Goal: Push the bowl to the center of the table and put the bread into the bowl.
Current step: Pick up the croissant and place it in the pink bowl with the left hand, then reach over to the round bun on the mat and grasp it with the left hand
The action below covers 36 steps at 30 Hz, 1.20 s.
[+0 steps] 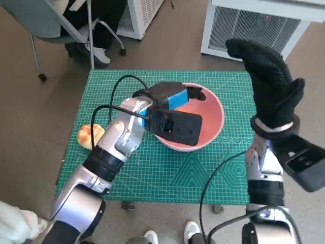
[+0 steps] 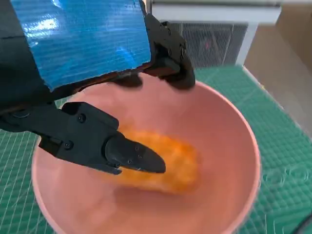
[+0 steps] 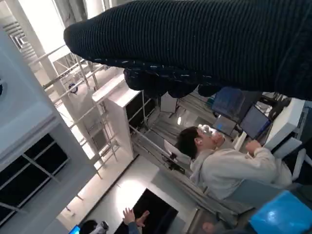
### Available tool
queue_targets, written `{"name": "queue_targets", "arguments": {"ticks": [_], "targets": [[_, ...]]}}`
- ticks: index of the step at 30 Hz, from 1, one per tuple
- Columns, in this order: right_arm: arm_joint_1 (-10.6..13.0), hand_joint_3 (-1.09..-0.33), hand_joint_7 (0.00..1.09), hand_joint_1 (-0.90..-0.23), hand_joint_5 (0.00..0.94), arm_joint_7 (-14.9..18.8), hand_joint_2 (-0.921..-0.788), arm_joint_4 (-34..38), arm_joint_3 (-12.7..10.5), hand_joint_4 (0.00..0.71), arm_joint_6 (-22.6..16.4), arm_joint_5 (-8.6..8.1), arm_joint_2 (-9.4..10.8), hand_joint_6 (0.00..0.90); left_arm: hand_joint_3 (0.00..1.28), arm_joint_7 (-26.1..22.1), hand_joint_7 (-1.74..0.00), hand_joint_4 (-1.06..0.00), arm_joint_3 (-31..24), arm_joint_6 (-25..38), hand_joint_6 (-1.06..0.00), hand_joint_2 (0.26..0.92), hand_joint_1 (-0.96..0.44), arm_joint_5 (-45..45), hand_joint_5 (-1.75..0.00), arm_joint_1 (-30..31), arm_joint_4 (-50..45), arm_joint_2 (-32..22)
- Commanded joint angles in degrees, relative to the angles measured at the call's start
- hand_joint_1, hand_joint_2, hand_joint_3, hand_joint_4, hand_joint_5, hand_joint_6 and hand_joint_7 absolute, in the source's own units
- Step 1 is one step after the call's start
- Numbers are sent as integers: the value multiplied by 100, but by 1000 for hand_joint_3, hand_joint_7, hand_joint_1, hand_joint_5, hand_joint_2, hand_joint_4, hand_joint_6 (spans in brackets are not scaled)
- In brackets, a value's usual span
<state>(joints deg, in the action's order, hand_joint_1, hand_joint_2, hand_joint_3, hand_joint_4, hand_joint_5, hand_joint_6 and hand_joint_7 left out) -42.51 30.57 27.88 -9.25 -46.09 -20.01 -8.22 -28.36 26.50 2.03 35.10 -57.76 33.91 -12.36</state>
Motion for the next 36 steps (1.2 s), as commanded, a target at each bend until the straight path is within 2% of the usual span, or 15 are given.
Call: {"name": "queue_targets", "arguments": {"ticks": [1, 10, 16, 21, 29, 36], "targets": [[169, -828, 702, -571, 482, -47, -921, -41, 20, -1, 66, 42, 17, -1, 65, 175, -2, -2, -54, -213, -211, 921, -556, -46, -1, 131, -409, -126], [222, -828, 703, -568, 483, -49, -921, -139, 41, -1, 99, 2, 26, -1, 51, -456, -2, 1, -562, -49, -196, 920, -506, -436, 1, 525, -1927, -801], [267, -828, 702, -570, 480, -78, -921, -268, 65, -1, 170, -18, 67, -1, 44, -883, -9, 1, -1194, 160, -209, 921, -477, -787, 1, 975, -3308, -1452], [309, -819, 700, -573, 476, -90, -921, -355, 78, -1, 203, -26, 88, -1, 60, -1058, -12, -2, -1943, 171, -217, 921, -490, -1169, -1, 1601, -4256, -2097], [341, -812, 699, -573, 474, -106, -921, -428, 88, -1, 242, -26, 131, -1, 102, -1015, -12, -11, -3053, -81, -217, 921, -541, -1566, -4, 2721, -4869, -2982], [273, -806, 695, -569, 471, -70, -921, -302, 66, -1, 235, -76, 156, -1, 91, -1087, -16, -22, -3601, -42, -228, 921, -529, -1696, -7, 3530, -4951, -3490]]}}
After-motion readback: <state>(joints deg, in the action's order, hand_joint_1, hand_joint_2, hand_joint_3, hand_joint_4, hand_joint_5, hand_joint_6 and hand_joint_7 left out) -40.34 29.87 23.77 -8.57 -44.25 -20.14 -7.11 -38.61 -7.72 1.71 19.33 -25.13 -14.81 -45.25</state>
